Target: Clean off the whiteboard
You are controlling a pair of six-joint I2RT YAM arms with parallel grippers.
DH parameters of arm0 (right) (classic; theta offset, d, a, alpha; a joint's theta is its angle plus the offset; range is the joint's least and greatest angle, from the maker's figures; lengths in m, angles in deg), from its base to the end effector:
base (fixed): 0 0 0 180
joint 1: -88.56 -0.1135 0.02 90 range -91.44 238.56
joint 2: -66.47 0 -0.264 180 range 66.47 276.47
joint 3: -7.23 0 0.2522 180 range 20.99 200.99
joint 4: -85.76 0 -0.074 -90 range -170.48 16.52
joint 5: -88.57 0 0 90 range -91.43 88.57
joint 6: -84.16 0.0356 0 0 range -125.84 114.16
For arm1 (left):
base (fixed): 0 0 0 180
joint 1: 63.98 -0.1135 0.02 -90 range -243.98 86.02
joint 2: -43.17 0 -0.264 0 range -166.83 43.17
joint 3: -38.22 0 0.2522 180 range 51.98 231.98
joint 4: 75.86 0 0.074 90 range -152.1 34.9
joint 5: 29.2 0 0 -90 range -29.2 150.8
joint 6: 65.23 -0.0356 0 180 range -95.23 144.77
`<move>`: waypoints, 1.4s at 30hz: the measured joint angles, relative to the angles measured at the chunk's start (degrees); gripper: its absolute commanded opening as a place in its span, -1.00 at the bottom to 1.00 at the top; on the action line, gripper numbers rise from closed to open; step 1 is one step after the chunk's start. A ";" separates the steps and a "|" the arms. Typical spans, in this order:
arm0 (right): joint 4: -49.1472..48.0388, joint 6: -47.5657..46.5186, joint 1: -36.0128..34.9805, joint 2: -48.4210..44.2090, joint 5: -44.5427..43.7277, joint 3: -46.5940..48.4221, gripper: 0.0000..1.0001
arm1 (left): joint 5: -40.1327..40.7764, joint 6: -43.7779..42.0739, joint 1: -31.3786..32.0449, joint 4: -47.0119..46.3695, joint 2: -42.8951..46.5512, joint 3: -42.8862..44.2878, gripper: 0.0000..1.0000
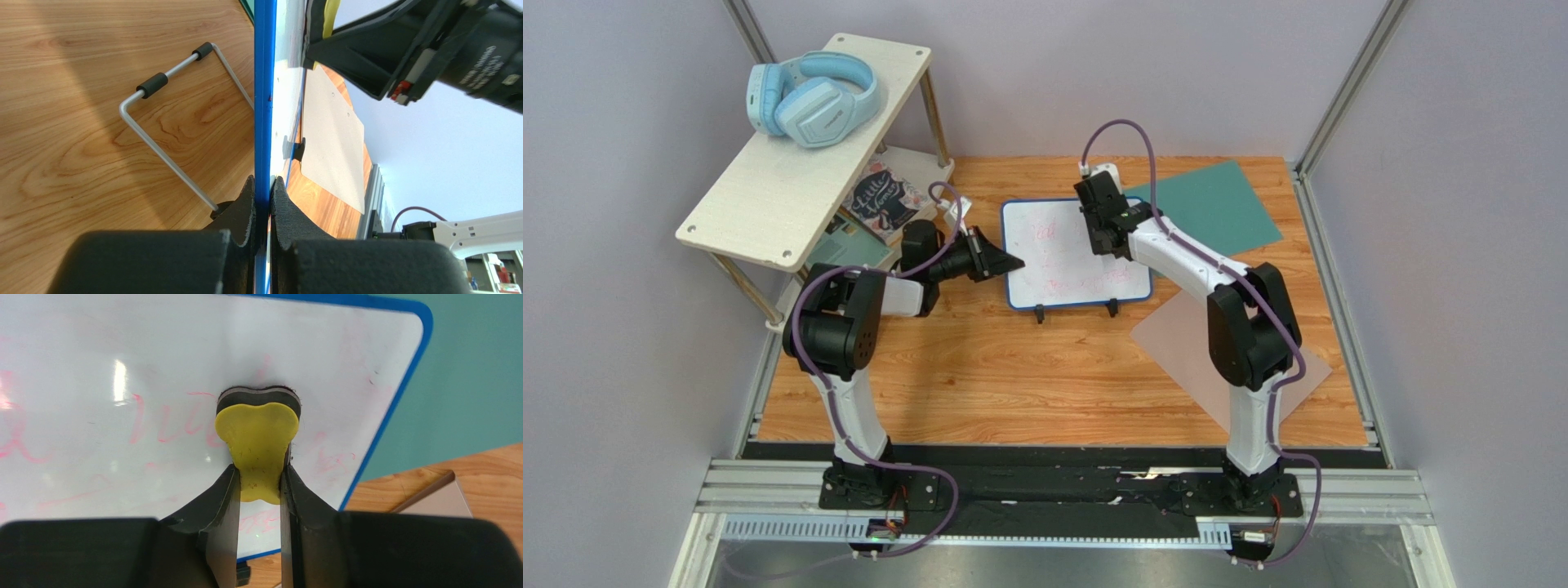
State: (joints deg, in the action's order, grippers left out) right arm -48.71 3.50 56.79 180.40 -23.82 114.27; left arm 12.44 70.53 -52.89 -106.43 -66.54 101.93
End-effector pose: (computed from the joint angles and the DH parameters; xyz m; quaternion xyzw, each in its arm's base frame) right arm 0.3835 0.2215 0.2398 -0.1193 0.9231 -0.0612 0.3604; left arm 0.3662 -0.0989 0.1546 0.0206 0.7668 -0.5497 0.3309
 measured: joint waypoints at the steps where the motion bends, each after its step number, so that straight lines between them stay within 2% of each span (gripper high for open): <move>1: 0.90 -0.17 -0.59 1.16 0.44 2.51 -1.00 | 0.02 0.00 -0.04 0.07 -0.02 0.00 -1.00; 9: 5.29 -2.14 -6.45 9.01 0.42 17.84 -1.00 | 0.46 -0.07 -0.28 1.27 -0.02 0.00 -1.00; 18: 4.68 -2.71 -13.00 13.14 2.62 24.39 -1.00 | 0.44 -0.83 -0.46 2.29 -0.15 0.00 -1.00; 29: 4.04 -1.27 -12.59 13.46 0.09 24.02 -1.00 | 0.74 -0.96 -0.44 2.34 -0.28 0.00 -1.00; 36: 1.77 1.01 -6.19 9.14 2.38 17.59 -1.00 | 0.59 -0.83 -0.31 1.90 -0.31 0.00 -1.00; 42: 2.73 0.02 -4.39 9.05 3.41 18.53 -1.00 | 0.24 -0.44 -0.22 1.68 -0.31 0.04 -1.00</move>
State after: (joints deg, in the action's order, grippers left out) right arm -45.98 3.53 52.40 189.45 -20.41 132.80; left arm 12.68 70.09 -53.11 -104.75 -66.85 101.98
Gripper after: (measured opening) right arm 0.263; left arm 0.030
